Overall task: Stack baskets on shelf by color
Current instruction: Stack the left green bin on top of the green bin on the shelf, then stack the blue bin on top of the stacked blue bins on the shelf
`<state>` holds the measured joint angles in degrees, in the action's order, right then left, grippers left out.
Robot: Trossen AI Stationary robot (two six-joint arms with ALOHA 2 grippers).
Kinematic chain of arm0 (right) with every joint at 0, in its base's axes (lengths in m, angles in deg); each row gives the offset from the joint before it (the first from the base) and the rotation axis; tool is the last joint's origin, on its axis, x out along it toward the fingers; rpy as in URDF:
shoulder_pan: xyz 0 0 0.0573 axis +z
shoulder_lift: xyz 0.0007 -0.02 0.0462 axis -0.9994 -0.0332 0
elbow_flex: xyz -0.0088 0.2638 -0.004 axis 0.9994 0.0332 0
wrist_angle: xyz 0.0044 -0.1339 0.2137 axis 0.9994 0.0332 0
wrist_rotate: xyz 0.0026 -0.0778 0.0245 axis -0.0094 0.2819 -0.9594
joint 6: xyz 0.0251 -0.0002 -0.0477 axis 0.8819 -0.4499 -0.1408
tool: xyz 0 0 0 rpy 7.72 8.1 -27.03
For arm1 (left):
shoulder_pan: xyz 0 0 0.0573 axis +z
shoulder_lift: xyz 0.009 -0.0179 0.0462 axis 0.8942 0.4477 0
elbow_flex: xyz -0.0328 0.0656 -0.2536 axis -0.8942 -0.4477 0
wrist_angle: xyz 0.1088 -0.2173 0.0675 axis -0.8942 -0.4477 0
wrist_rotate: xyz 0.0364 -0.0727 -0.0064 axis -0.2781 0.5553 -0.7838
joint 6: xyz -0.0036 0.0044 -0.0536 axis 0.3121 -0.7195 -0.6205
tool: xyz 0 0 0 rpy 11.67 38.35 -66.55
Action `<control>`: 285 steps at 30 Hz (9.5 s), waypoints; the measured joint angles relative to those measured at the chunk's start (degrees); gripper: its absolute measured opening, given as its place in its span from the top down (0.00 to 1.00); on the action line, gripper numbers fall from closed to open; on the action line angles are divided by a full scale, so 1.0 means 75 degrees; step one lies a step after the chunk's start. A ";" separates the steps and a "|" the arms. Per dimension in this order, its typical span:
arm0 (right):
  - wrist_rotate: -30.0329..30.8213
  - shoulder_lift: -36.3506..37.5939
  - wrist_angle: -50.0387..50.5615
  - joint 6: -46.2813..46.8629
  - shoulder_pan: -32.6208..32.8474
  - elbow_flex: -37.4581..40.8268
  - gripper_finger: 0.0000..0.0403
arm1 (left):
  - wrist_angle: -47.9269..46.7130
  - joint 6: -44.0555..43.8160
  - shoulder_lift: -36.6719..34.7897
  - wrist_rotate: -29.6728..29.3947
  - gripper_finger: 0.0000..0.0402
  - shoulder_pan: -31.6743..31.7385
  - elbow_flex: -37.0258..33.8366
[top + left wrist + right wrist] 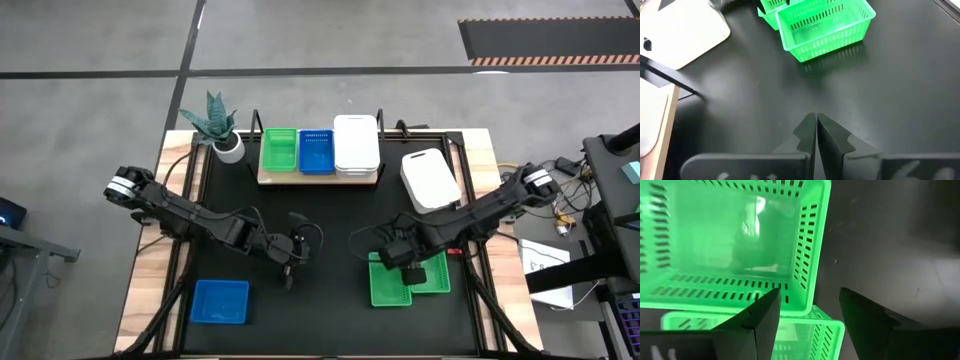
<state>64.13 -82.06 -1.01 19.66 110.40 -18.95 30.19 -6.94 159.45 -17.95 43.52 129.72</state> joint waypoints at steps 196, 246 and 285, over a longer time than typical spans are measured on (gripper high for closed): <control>0.2175 0.1713 -0.8830 -0.2088 -0.1040 0.3539 0.79 | -0.2334 0.4160 -0.1132 0.0261 1.00 0.5965 0.0015; 0.1990 0.1710 -0.8756 -0.2169 -0.1040 0.3542 0.79 | -0.2019 0.2741 -0.0056 0.0298 0.99 0.6038 0.0300; 0.1977 0.1710 -0.8778 -0.2315 -0.1040 0.3542 0.79 | -0.1898 -0.2945 -0.1482 0.0737 1.00 0.1156 0.0177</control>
<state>78.95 -69.23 -66.84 2.29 102.60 7.62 15.96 -29.03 148.34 -12.42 52.19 131.04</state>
